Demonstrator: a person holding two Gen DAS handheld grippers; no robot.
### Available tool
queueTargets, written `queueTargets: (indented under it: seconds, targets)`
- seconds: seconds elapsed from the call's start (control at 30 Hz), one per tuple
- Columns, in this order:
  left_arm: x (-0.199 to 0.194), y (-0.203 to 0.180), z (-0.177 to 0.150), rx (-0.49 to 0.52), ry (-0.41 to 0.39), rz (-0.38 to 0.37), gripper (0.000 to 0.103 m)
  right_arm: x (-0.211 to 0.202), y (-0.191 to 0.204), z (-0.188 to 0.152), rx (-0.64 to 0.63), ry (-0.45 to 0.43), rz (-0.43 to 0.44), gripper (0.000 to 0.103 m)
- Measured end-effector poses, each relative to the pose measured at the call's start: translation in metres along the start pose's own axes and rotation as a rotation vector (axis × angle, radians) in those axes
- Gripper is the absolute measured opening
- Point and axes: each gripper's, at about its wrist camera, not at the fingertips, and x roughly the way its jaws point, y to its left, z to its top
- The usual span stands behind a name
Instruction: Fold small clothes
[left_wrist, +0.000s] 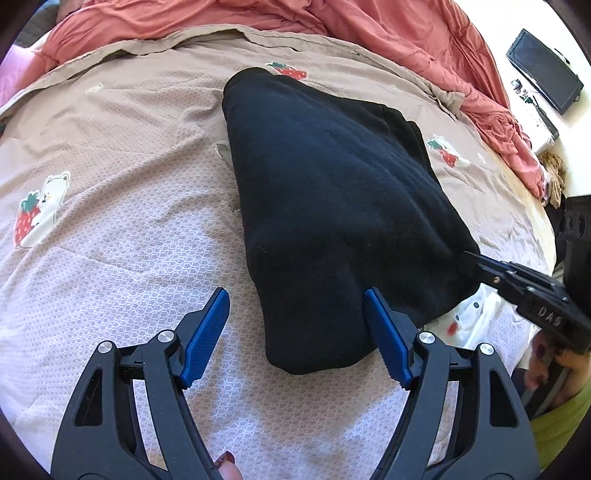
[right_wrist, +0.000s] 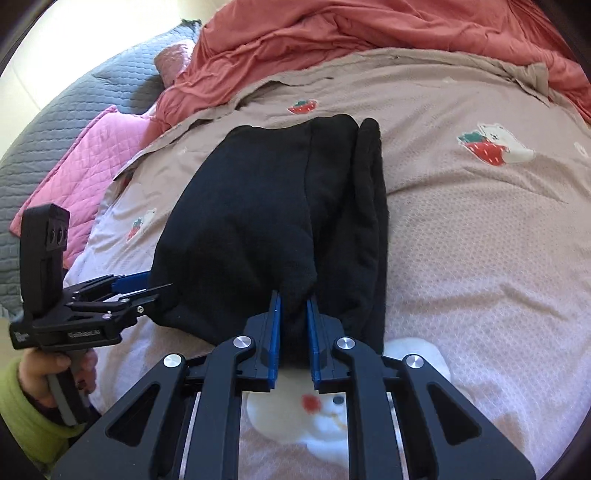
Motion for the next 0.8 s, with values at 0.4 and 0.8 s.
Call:
queueTargets:
  seconds: [0.4, 0.8]
  targets:
    - [0.002, -0.003, -0.002, 0.01, 0.002, 0.012, 0.068, 0.017, -0.005, -0.01, -0.008, 0.032, -0.06, 0.02]
    - [-0.025, 0.006, 0.008, -0.025, -0.061, -0.011, 0.069, -0.014, -0.004, 0.007, -0.007, -0.07, -0.122, 0.056]
